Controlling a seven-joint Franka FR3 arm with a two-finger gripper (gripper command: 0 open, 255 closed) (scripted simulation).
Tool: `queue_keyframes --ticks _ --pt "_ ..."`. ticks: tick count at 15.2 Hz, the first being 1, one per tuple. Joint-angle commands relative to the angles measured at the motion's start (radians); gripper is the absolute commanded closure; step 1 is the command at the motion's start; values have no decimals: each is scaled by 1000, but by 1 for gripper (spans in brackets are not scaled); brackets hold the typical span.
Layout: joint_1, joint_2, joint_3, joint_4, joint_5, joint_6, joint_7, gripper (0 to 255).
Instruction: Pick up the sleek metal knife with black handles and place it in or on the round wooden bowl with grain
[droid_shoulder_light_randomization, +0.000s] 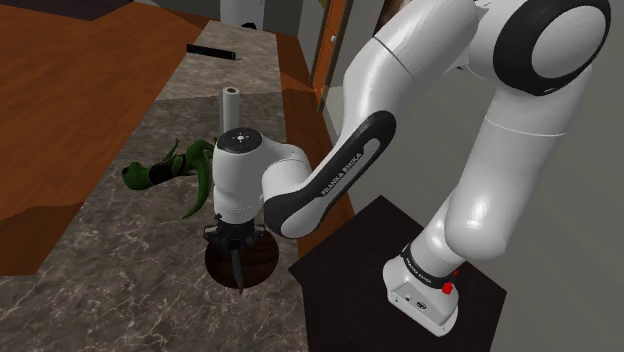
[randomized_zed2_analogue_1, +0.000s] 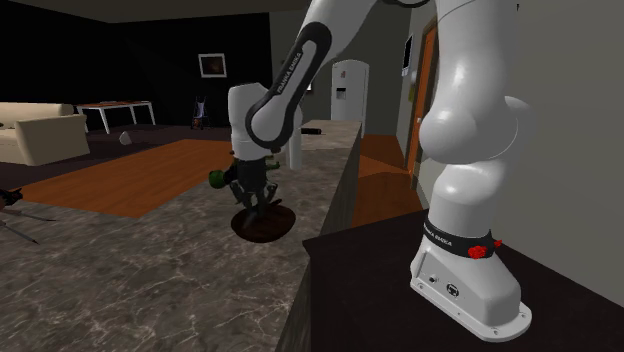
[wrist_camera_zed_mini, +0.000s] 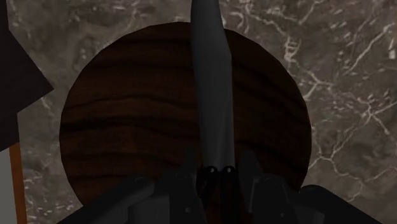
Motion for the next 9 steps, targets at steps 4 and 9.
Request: queue_keyframes --ticks 4,9 --pt "27 49 -38 6 -60 35 41 255" --pt "27 49 -38 6 -60 34 41 255"
